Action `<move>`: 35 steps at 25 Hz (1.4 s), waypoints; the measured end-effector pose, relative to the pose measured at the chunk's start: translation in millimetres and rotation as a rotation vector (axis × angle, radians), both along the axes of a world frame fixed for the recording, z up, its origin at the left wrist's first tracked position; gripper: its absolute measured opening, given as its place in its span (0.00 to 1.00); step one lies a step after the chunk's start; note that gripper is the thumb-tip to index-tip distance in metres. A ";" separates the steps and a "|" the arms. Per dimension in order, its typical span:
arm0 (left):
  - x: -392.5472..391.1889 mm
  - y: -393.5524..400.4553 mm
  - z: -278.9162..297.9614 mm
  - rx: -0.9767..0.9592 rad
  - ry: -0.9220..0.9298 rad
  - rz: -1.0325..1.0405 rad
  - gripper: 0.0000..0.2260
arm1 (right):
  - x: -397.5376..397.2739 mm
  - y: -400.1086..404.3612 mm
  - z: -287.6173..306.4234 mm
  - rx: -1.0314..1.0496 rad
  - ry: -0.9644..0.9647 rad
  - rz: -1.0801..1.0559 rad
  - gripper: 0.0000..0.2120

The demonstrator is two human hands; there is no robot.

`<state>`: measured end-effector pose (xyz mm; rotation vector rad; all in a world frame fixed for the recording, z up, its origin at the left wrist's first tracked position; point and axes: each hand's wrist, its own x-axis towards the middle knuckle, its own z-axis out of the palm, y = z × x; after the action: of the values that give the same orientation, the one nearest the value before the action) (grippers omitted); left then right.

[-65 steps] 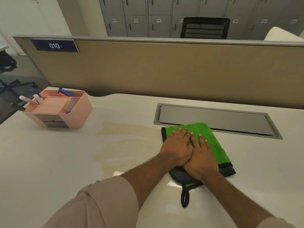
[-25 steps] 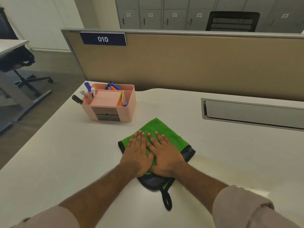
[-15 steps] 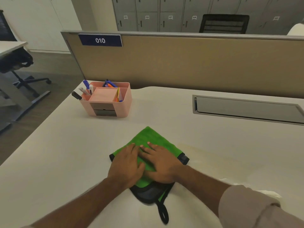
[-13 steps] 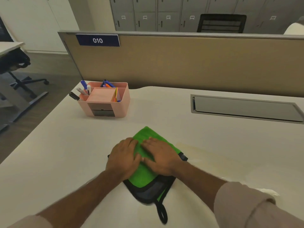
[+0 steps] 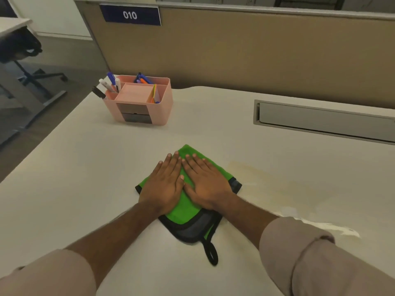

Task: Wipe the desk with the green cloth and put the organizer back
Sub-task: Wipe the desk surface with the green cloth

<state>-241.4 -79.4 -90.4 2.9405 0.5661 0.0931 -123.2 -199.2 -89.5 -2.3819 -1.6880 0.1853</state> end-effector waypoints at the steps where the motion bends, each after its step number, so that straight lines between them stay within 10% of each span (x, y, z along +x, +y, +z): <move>1: -6.5 -3.6 -0.6 -0.008 -0.008 0.017 0.29 | -3.8 -1.5 0.2 0.010 0.004 0.013 0.31; 19: -101.0 -143.6 -3.4 0.058 -0.007 0.266 0.28 | -70.6 -107.5 7.0 0.044 0.065 0.306 0.30; 35: 76.8 -61.3 -0.1 -0.023 -0.049 0.005 0.29 | 75.4 -59.9 1.2 -0.014 -0.019 0.013 0.30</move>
<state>-164.6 -140.7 -90.5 2.9057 0.5641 0.1570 -47.7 -259.1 -88.3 -2.3911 -1.7163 0.1777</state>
